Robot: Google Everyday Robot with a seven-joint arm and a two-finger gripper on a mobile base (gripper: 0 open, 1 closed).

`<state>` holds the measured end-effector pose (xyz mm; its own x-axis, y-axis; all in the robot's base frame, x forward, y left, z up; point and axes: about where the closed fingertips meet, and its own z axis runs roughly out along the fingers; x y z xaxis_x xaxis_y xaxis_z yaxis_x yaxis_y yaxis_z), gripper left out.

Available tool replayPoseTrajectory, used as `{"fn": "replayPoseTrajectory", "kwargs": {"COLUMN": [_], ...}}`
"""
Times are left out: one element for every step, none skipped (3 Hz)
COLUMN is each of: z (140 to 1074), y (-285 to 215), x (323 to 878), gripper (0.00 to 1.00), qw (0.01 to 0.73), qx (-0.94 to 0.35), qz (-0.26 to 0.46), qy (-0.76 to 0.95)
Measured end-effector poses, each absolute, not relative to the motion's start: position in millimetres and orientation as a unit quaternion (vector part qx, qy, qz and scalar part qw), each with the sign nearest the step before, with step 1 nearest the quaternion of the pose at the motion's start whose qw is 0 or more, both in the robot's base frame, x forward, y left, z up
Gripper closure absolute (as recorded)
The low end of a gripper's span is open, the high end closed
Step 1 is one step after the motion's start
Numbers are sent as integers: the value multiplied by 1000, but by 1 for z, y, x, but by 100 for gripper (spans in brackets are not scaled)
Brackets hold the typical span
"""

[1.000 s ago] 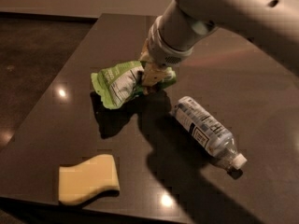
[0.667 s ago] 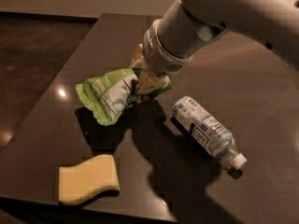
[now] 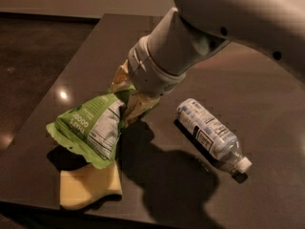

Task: Move green rice chip bag near sponge

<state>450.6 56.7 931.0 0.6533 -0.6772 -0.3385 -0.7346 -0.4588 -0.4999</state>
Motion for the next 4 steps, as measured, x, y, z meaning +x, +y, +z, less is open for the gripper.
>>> {"fn": "replayPoseTrajectory", "kwargs": {"z": [924,921,922,923], "y": [72,81,83,84], "x": [433,425,423,421], "gripper": [59,35,12,0], "qw": [309,300,299,299], "qx": [-874,-890,-892,-893], "qz": [52,65,65,63], "qy": [371,337,333,332]}}
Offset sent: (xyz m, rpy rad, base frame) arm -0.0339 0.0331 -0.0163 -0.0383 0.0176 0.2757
